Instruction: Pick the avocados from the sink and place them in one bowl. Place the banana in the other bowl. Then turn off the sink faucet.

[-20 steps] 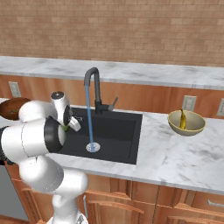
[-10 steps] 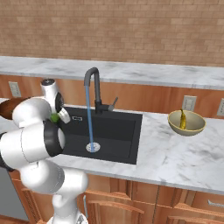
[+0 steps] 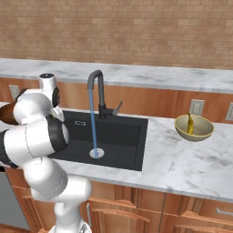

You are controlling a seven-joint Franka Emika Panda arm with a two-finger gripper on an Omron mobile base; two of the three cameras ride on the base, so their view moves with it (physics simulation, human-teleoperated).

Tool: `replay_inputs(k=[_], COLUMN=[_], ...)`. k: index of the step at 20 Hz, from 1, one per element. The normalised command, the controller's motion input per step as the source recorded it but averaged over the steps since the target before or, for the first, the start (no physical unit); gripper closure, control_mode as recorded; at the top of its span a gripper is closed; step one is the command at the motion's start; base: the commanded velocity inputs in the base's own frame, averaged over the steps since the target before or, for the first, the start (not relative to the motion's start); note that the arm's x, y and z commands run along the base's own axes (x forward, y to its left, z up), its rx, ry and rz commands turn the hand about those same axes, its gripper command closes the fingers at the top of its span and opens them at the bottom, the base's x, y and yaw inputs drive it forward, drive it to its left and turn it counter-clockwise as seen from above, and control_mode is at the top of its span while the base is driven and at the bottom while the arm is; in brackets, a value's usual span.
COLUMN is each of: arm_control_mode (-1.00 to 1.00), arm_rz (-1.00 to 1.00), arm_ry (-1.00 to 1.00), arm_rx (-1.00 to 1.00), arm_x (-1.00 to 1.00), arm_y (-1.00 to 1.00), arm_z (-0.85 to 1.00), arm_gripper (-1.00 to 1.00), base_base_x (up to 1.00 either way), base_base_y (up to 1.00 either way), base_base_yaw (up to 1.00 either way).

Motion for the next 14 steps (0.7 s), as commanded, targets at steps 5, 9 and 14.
replay_inputs(k=[5, 9, 14], arm_control_mode=[-1.00, -1.00, -1.00], arm_rz=[0.00, -0.02, -0.03], arm_ry=[0.04, 0.00, 0.00], arm_rx=[0.08, 0.06, 0.01], arm_x=[0.00, 0.00, 0.00], arm_y=[0.30, 0.33, 0.46], arm_z=[0.03, 0.04, 0.00], arm_gripper=[1.00, 1.00, 1.00], base_base_x=[0.00, 0.00, 0.00], base_base_y=[0.00, 0.00, 0.00], base_base_yaw=[0.00, 0.00, 0.00])
